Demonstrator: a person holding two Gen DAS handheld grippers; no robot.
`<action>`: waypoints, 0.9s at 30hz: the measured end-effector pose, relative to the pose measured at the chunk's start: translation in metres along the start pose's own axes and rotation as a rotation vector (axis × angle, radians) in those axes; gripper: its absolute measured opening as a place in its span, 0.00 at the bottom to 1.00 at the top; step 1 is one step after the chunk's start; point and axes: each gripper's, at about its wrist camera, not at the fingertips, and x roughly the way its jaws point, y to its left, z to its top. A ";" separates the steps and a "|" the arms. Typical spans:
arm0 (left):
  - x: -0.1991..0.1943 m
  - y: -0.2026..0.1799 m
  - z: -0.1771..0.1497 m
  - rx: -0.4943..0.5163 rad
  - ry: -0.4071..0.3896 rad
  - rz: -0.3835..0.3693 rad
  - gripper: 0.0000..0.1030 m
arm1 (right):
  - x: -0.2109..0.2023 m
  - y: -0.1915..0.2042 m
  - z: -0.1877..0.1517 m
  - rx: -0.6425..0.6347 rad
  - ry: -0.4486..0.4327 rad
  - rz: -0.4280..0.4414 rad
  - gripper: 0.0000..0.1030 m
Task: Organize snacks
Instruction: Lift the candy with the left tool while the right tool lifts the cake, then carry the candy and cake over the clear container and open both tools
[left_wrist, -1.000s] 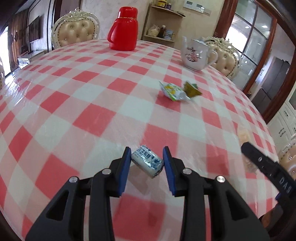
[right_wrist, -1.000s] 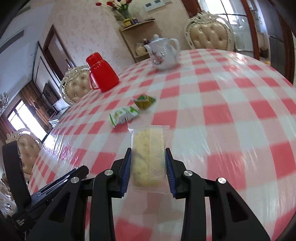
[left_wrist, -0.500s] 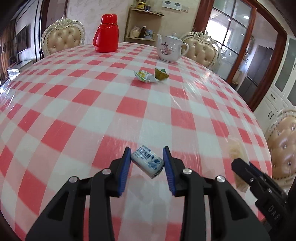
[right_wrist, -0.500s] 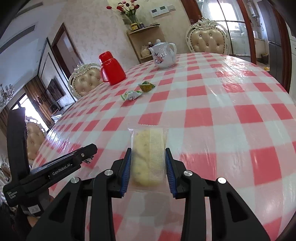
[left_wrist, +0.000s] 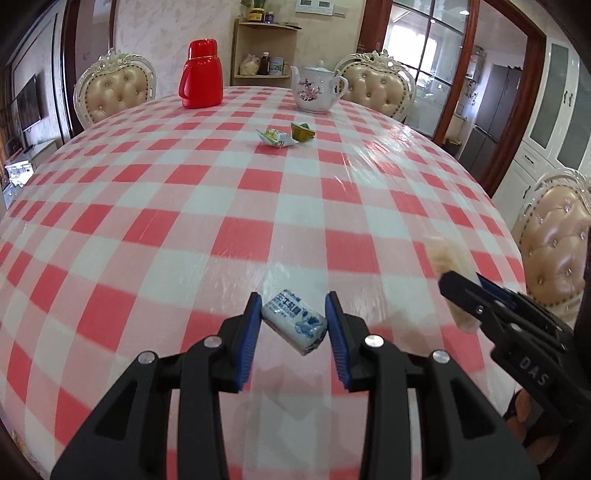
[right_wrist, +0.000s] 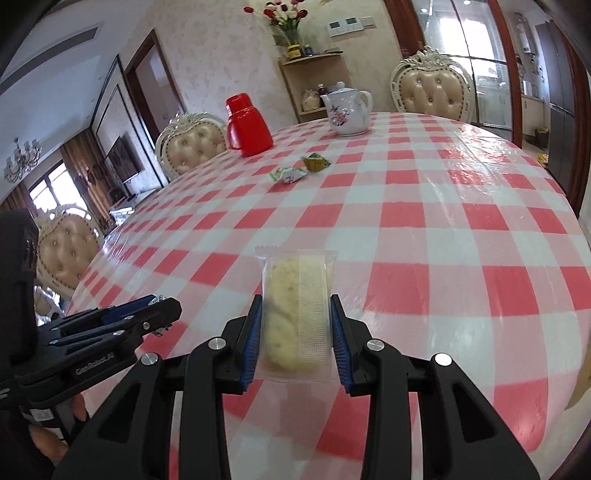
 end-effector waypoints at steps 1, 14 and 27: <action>-0.005 0.001 -0.004 0.007 0.000 0.000 0.35 | -0.002 0.005 -0.003 -0.010 0.003 0.002 0.33; -0.075 0.034 -0.054 0.073 -0.031 0.068 0.35 | -0.029 0.083 -0.029 -0.192 0.009 0.038 0.33; -0.128 0.103 -0.101 0.062 -0.033 0.172 0.35 | -0.030 0.178 -0.060 -0.372 0.068 0.187 0.33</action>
